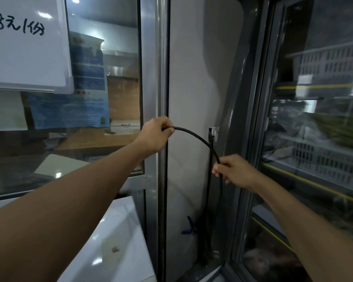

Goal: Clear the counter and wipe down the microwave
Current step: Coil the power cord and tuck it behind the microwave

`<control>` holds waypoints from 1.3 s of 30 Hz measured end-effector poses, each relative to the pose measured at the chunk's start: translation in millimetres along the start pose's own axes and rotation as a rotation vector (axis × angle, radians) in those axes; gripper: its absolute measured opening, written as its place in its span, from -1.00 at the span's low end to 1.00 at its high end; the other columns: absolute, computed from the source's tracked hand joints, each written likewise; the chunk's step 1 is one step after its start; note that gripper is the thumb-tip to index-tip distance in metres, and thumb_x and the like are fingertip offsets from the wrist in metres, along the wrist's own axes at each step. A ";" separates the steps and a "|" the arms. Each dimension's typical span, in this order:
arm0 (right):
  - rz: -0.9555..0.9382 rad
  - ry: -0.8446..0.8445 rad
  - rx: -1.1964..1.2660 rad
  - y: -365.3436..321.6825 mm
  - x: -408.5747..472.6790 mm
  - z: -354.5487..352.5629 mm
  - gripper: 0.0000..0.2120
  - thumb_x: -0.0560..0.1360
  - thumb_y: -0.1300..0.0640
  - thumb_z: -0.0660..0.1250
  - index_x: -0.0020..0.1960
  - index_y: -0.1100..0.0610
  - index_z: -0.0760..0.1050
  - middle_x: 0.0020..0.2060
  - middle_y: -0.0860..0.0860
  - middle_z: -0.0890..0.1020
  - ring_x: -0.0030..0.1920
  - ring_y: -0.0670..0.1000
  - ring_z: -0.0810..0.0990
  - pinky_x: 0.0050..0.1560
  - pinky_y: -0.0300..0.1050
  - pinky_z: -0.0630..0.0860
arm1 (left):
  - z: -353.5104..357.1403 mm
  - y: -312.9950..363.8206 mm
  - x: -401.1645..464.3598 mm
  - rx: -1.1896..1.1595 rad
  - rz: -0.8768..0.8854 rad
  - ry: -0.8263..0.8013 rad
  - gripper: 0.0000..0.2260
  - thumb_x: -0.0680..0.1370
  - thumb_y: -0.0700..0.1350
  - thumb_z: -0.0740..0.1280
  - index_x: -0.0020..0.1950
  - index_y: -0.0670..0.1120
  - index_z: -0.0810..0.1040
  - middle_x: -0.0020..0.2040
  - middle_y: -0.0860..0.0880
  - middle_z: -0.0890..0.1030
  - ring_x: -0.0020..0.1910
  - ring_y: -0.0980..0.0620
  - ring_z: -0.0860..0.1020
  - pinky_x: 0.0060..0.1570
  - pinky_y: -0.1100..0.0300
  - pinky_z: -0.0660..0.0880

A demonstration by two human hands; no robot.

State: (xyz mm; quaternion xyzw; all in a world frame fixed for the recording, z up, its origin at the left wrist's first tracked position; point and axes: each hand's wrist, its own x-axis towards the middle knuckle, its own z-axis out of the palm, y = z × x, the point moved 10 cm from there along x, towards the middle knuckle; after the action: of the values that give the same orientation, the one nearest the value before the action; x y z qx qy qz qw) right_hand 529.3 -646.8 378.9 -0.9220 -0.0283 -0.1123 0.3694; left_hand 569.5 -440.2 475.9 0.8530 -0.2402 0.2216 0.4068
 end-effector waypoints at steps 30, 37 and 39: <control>0.055 0.433 0.377 -53.1 41.8 -115.5 -0.76 0.58 0.27 0.21 -0.26 0.19 0.45 -0.29 0.09 0.54 -0.28 -0.03 0.57 -0.32 -0.21 0.61 | 171.0 -49.6 -44.4 -0.435 -0.341 -0.280 -0.81 0.54 -0.24 0.31 0.14 -0.11 0.46 0.00 -0.12 0.53 0.03 -0.03 0.51 0.01 0.19 0.44; 0.047 0.458 0.407 -32.0 49.0 -115.0 -0.77 0.58 0.26 0.22 -0.25 0.14 0.46 -0.28 0.07 0.55 -0.26 -0.04 0.59 -0.38 -0.25 0.60 | 126.3 -78.2 -46.1 -0.451 -0.372 -0.073 -0.81 0.53 -0.28 0.31 -0.25 -0.09 0.46 -0.33 -0.04 0.52 -0.38 0.07 0.48 -0.36 0.31 0.49; 0.037 0.468 0.441 -29.2 49.3 -111.4 -0.77 0.58 0.27 0.21 -0.24 0.11 0.45 -0.28 0.06 0.54 -0.26 -0.05 0.58 -0.42 -0.26 0.57 | 101.4 -87.4 -47.4 -0.372 -0.375 0.031 -0.87 0.51 -0.21 0.37 -0.21 -0.07 0.48 -0.33 -0.02 0.52 -0.39 0.07 0.49 -0.32 0.24 0.49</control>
State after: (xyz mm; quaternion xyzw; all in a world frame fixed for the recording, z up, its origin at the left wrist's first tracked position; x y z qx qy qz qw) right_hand 552.7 -703.7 488.1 -0.7694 0.0505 -0.3055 0.5587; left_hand 602.3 -462.2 339.4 0.7898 -0.1081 0.1075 0.5942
